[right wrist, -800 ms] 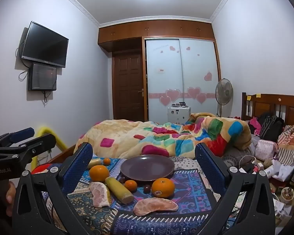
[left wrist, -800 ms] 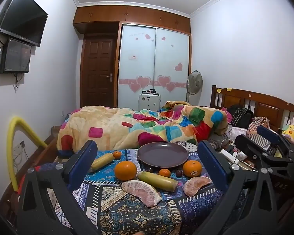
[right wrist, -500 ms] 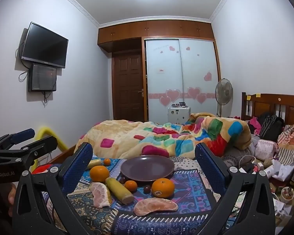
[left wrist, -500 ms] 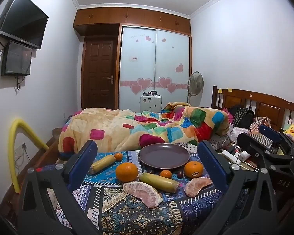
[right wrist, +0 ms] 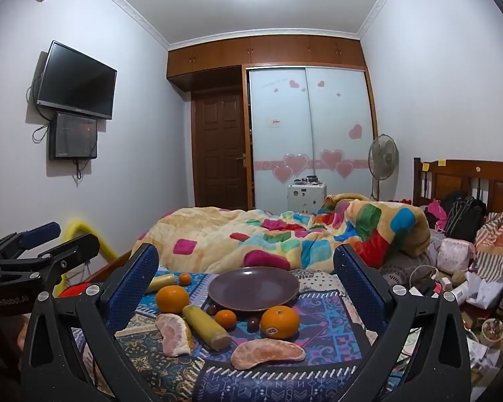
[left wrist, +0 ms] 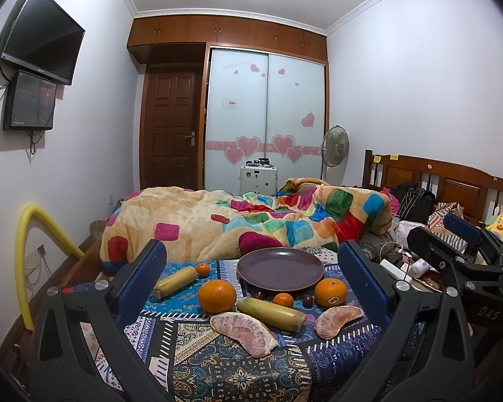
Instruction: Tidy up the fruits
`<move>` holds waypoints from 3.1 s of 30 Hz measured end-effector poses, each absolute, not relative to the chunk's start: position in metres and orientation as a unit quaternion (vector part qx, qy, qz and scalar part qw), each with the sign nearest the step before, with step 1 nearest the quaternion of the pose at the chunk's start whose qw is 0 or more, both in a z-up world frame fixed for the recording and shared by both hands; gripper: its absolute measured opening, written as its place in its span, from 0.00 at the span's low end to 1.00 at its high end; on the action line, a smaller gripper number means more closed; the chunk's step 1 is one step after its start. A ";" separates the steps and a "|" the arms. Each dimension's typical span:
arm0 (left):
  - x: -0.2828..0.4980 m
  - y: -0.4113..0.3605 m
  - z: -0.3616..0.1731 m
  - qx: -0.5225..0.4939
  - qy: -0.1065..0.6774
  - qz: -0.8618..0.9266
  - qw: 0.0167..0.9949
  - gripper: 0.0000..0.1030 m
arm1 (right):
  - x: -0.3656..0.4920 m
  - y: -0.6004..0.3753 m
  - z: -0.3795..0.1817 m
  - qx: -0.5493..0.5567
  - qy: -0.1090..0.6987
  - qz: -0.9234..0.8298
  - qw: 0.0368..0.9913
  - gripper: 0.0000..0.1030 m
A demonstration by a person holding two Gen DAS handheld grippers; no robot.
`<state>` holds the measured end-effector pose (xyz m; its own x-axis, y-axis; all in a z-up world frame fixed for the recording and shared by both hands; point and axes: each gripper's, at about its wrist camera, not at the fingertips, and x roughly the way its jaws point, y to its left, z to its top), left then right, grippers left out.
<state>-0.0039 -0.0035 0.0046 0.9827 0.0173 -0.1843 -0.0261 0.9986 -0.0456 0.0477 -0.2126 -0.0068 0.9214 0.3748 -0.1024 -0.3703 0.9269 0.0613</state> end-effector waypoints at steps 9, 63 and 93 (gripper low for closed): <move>-0.005 -0.004 0.006 -0.021 0.088 0.013 0.996 1.00 | 0.046 -0.212 -0.004 0.021 0.055 0.190 0.980 1.00; -0.006 0.000 0.004 -0.011 0.076 0.023 0.997 1.00 | 0.050 -0.195 -0.005 0.030 0.063 0.198 0.978 1.00; 0.114 0.027 -0.088 -0.030 0.302 0.006 0.953 1.00 | 0.133 -0.217 -0.084 -0.044 0.236 0.169 0.956 1.00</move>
